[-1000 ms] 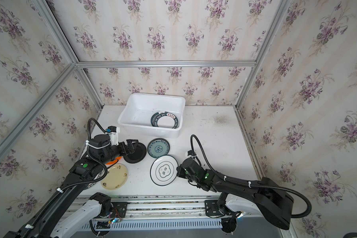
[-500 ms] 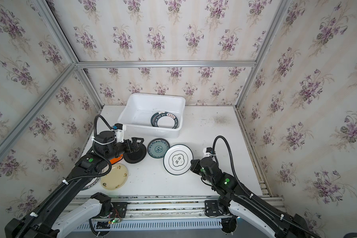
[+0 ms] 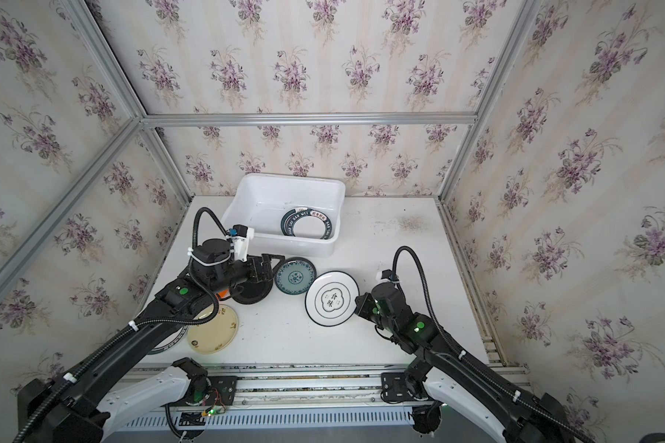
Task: Place the plates into the plastic bin on the countertop
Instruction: Pick up the plate from the bottom-center of the table, then place the plate in the plastic bin.
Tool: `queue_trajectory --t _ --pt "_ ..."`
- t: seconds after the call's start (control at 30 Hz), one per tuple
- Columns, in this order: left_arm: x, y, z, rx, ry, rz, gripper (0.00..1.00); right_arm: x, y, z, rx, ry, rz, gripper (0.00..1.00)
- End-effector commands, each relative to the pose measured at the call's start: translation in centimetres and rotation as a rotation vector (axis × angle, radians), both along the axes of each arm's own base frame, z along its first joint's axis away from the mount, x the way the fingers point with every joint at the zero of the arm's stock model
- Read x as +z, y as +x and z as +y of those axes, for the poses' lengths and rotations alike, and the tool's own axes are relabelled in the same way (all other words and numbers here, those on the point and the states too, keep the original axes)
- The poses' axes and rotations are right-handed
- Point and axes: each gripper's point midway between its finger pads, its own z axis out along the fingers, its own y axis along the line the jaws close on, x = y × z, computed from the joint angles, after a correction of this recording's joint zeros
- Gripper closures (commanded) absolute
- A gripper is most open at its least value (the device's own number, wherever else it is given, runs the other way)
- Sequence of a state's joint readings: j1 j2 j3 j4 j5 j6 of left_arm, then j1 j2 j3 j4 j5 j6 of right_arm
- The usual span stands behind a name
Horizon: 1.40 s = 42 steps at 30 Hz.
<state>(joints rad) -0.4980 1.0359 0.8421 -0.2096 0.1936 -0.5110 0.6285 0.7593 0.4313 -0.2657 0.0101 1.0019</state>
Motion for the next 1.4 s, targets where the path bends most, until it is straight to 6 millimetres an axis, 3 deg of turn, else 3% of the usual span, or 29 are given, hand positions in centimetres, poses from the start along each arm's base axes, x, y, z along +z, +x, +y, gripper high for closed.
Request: queue_trajectory --t 0.0,0.2,0.27,0.43,0.67,0.9,0.93,1.37 --pt "1.4 0.8 -1.0 -0.007 -0.021 -0.049 0.01 2.9 1.3 1.4 0.027 0.100 -0.069 1.00" --pt "1.3 1.1 -2.4 -0.042 -0.024 -0.029 0.01 4.0 2.0 1.2 0.009 0.161 -0.071 1.00" --pt "1.1 1.1 -2.9 -0.052 -0.029 -0.023 0.01 4.4 2.9 0.1 -0.041 0.192 -0.081 1.00" --pt "1.1 0.2 -5.6 -0.158 -0.113 -0.008 0.01 5.8 3.6 0.0 -0.045 0.254 -0.114 1.00" --pt "0.5 0.0 -7.4 -0.191 -0.151 0.034 0.01 6.2 3.4 0.4 -0.037 0.308 -0.114 1.00" --pt "1.3 -0.2 -8.2 -0.222 -0.203 0.035 0.01 8.1 2.5 -0.7 -0.043 0.280 -0.174 1.00" --pt "0.2 0.1 -8.6 -0.224 -0.195 0.063 0.01 8.3 2.4 -0.9 -0.043 0.277 -0.178 1.00" --pt "-0.2 -0.1 -10.7 -0.279 -0.268 0.115 0.07 10.1 2.2 -0.6 -0.027 0.312 -0.205 1.00"
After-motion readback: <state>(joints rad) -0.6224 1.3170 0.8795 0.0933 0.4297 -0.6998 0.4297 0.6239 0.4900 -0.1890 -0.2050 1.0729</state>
